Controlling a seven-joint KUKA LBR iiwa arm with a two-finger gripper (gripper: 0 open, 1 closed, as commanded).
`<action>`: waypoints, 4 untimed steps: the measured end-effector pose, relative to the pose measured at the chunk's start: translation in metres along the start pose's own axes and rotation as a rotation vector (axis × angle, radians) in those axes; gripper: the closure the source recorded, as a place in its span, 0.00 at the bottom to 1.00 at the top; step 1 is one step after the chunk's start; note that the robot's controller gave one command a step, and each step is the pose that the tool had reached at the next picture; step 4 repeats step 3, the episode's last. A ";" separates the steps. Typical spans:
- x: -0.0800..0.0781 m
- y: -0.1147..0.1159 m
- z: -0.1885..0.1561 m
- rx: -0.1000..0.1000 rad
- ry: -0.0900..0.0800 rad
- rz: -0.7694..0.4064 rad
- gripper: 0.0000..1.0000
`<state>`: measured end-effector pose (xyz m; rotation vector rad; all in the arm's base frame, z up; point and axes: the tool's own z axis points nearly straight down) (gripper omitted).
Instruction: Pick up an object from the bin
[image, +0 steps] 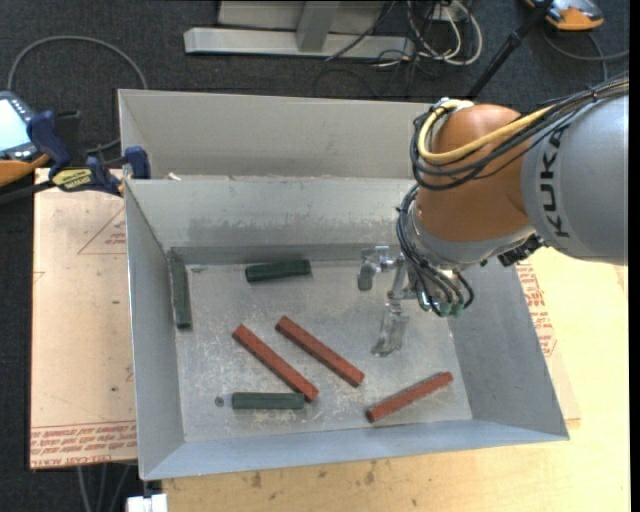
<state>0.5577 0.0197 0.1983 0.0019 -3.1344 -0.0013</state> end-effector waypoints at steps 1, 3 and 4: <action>-0.010 0.057 0.127 -0.001 -0.001 0.094 0.00; 0.016 0.063 -0.026 -0.003 -0.017 0.100 1.00; 0.016 0.063 -0.026 -0.003 -0.017 0.100 1.00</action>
Offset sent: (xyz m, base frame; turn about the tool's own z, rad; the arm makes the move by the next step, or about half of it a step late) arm 0.0110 0.0538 -0.1218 0.0985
